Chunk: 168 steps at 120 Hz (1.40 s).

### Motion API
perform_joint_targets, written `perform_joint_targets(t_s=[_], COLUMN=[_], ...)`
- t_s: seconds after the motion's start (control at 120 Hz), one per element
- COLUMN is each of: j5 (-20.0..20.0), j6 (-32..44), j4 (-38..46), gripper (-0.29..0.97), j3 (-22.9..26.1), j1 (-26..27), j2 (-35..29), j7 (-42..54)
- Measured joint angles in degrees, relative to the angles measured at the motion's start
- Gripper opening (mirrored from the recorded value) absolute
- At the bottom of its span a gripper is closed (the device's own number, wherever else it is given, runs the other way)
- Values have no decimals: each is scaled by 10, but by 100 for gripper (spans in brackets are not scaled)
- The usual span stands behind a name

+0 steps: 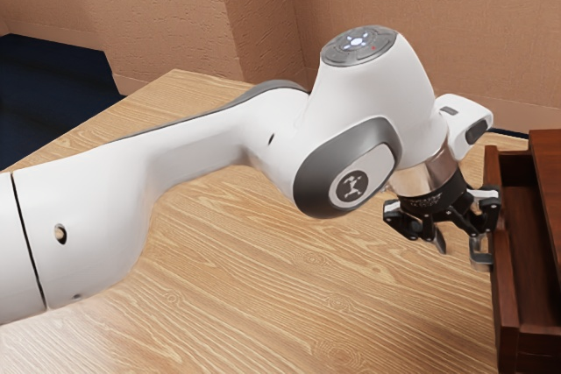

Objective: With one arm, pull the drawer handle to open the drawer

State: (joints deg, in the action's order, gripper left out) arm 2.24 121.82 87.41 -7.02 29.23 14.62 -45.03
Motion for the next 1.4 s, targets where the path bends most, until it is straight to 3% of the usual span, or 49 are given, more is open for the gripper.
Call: perform_joint_targets(t_s=[0.417, 1.4], j5=[-17, -16], j6=[25, 48], j4=[65, 171], gripper=[22, 22], j3=[-6, -24], j1=[-10, -18], j2=[-44, -131], j7=[0, 5])
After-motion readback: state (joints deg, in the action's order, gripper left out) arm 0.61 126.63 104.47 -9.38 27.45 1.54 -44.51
